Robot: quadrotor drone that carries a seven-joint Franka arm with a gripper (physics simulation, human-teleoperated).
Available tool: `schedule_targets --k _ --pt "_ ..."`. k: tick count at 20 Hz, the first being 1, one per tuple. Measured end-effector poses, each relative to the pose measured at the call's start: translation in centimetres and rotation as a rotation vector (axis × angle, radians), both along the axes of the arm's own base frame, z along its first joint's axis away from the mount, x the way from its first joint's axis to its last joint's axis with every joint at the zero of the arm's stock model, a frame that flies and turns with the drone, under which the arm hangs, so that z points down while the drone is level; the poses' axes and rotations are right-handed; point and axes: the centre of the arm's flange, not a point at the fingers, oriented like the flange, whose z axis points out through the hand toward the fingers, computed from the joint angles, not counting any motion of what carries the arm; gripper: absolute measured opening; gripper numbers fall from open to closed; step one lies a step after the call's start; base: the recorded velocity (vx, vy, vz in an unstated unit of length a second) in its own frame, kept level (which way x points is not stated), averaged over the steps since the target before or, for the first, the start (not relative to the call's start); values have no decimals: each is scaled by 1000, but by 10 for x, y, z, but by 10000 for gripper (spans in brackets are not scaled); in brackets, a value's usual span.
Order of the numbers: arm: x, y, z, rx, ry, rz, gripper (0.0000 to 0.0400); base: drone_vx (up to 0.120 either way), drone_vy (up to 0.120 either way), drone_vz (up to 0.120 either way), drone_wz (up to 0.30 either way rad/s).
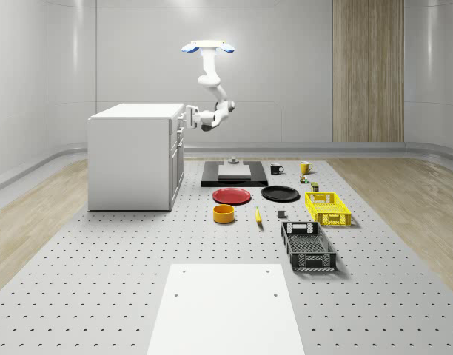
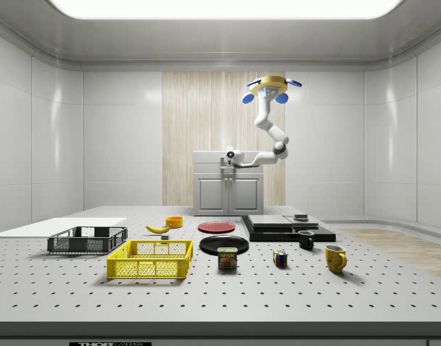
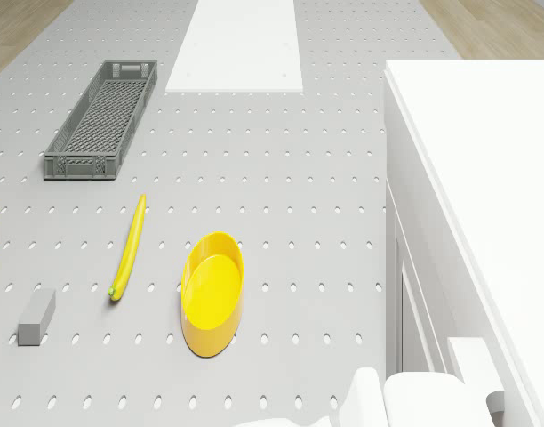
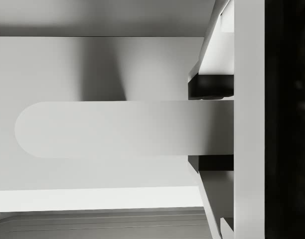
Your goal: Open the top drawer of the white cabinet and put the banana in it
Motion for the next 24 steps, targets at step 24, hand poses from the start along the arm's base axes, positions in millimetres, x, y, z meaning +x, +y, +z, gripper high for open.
schedule_targets --k 24 --pt "0 -92 -1 4 -19 0 110 0 0 0 0"
